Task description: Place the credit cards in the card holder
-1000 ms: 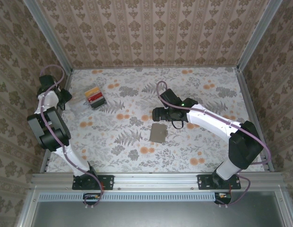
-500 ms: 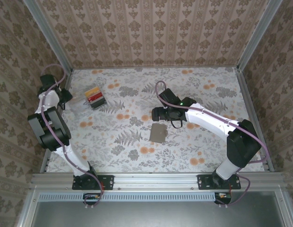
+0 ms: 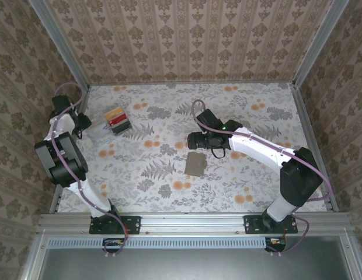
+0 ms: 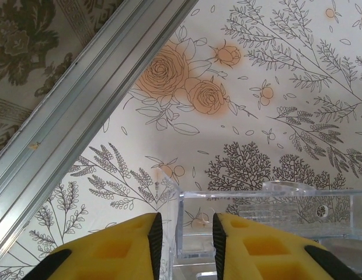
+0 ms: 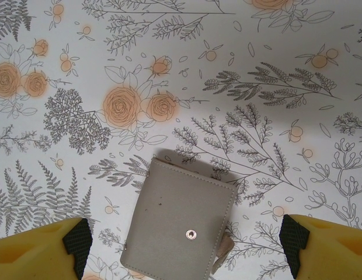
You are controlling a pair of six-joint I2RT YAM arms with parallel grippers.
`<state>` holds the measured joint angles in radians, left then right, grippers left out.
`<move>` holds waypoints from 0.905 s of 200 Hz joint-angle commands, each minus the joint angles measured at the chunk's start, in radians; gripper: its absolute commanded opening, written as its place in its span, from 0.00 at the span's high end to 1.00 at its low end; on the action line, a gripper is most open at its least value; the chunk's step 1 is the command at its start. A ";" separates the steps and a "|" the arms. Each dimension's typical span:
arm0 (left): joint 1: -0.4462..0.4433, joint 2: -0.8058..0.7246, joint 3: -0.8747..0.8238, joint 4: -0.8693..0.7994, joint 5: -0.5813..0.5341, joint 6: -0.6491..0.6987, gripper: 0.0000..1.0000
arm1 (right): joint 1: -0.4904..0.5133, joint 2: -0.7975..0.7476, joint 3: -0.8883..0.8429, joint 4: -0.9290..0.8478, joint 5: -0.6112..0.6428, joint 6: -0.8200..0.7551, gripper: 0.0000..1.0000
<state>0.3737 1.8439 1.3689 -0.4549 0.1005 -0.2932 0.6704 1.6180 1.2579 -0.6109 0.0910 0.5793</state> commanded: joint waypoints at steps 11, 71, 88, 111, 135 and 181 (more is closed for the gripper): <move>0.005 0.000 0.007 0.008 0.004 0.041 0.70 | 0.005 0.000 0.011 -0.036 0.029 -0.004 0.13; 0.010 -0.014 -0.015 0.045 -0.004 0.068 0.66 | 0.003 0.000 0.005 -0.033 0.027 -0.002 0.13; 0.010 -0.009 -0.013 0.042 -0.005 0.070 0.68 | 0.005 0.000 0.003 -0.033 0.028 -0.002 0.13; 0.013 0.000 -0.010 0.032 -0.003 0.069 0.74 | 0.005 0.000 -0.002 -0.032 0.029 0.000 0.13; 0.007 -0.003 -0.021 0.032 -0.001 0.080 0.79 | 0.004 0.002 -0.004 -0.032 0.030 0.001 0.13; -0.020 -0.011 -0.025 0.016 -0.010 0.138 0.87 | 0.004 -0.003 -0.008 -0.033 0.040 -0.002 0.13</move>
<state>0.3721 1.8439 1.3670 -0.4114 0.1005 -0.2192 0.6704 1.6180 1.2575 -0.6109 0.0990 0.5789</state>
